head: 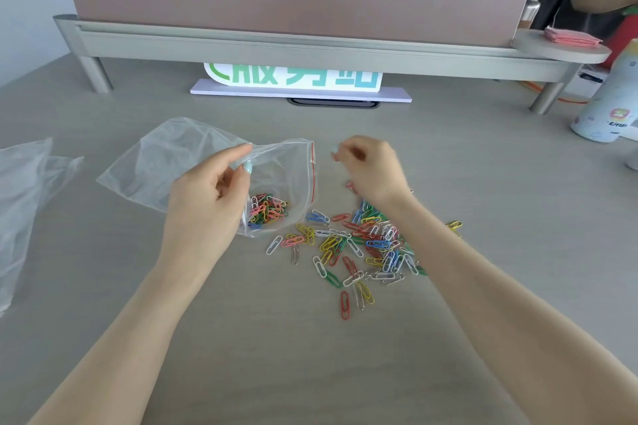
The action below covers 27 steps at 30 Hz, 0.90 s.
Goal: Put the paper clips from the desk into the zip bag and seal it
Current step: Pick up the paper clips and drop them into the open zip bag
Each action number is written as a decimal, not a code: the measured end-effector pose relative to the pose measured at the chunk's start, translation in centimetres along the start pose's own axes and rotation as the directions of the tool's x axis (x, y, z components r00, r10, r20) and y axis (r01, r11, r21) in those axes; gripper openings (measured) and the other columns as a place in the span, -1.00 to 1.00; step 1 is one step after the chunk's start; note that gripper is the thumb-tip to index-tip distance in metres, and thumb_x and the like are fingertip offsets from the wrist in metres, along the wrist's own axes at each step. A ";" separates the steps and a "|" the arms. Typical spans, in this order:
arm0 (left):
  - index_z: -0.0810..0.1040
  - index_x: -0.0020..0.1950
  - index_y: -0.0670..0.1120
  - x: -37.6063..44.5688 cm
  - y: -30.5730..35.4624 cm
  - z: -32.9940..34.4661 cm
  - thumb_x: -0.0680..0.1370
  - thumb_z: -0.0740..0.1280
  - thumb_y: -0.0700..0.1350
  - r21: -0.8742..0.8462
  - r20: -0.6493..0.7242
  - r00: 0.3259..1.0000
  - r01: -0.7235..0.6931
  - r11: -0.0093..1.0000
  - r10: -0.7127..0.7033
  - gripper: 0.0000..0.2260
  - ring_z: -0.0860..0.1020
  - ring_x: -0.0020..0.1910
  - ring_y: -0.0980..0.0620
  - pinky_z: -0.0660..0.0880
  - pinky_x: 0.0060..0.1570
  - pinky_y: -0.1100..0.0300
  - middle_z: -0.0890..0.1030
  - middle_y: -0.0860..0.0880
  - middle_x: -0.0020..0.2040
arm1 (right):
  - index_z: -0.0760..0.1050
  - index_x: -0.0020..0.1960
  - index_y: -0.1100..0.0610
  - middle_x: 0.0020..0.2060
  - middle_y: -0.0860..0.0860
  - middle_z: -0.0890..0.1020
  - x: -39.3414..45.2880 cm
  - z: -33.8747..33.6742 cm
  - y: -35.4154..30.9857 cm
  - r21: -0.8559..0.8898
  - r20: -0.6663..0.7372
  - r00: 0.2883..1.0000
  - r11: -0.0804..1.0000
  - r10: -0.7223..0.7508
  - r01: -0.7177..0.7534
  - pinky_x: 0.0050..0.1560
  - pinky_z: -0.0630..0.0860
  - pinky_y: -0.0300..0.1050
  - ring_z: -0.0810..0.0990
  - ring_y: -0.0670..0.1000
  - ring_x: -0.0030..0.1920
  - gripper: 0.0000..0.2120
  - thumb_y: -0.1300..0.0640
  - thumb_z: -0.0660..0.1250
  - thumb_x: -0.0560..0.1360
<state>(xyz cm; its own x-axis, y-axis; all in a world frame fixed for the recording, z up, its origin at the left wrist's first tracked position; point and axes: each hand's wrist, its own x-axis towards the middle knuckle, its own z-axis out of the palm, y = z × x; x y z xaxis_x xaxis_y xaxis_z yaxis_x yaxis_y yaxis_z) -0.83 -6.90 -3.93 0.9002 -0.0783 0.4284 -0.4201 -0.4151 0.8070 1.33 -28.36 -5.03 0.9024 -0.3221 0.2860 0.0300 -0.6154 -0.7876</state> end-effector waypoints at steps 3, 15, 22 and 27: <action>0.56 0.17 0.10 -0.1 0.1 0.1 0.55 0.22 -0.20 0.009 0.000 1.000 -0.006 1.000 0.006 -0.71 0.34 -0.48 0.11 0.26 -0.45 0.42 0.38 0.00 -0.44 | 0.57 -0.05 0.05 -0.07 0.04 0.60 1.1 -2.9 3.4 -0.170 0.081 0.990 0.981 0.113 -0.098 -0.17 0.37 -0.23 0.52 -0.04 -0.18 -0.77 0.21 0.15 0.51; 0.55 0.19 0.09 -0.4 0.4 0.1 0.54 0.22 -0.20 0.010 0.020 1.000 0.007 1.000 -0.008 -0.70 0.33 -0.49 0.11 0.27 -0.46 0.42 0.43 -0.07 -0.41 | 0.33 0.38 0.13 0.42 0.01 0.31 -0.4 -4.0 5.1 -0.254 0.407 0.913 0.965 0.040 0.071 0.46 0.05 -0.12 0.22 0.01 0.44 -0.62 0.29 0.06 0.58; 0.55 0.19 0.10 -0.4 0.4 0.2 0.54 0.22 -0.20 0.027 0.018 1.000 0.012 1.000 -0.013 -0.70 0.34 -0.50 0.13 0.27 -0.46 0.43 0.40 0.01 -0.45 | 0.39 0.34 0.09 0.38 -0.06 0.36 -2.7 -4.5 4.9 -0.196 0.505 0.863 0.970 -0.026 0.143 0.32 0.05 -0.41 0.25 -0.15 0.38 -0.66 0.22 0.10 0.59; 0.56 0.18 0.10 -0.4 0.4 0.4 0.54 0.23 -0.19 0.035 0.028 1.000 0.010 0.999 -0.011 -0.70 0.36 -0.49 0.13 0.27 -0.47 0.44 0.44 0.06 -0.44 | 0.48 0.26 0.07 0.25 -0.06 0.48 -4.1 -5.7 4.8 -0.090 0.444 0.895 0.992 -0.037 0.085 0.34 0.26 -0.24 0.39 -0.12 0.29 -0.71 0.19 0.19 0.56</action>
<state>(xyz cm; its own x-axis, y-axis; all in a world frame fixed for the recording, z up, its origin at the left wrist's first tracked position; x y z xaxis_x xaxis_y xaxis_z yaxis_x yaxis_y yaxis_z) -1.34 -7.35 -3.97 0.9075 -0.0994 0.4081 -0.4071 -0.4469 0.7966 -4.65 -34.12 -6.88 0.9977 0.0532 0.0429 0.0679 -0.7029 -0.7080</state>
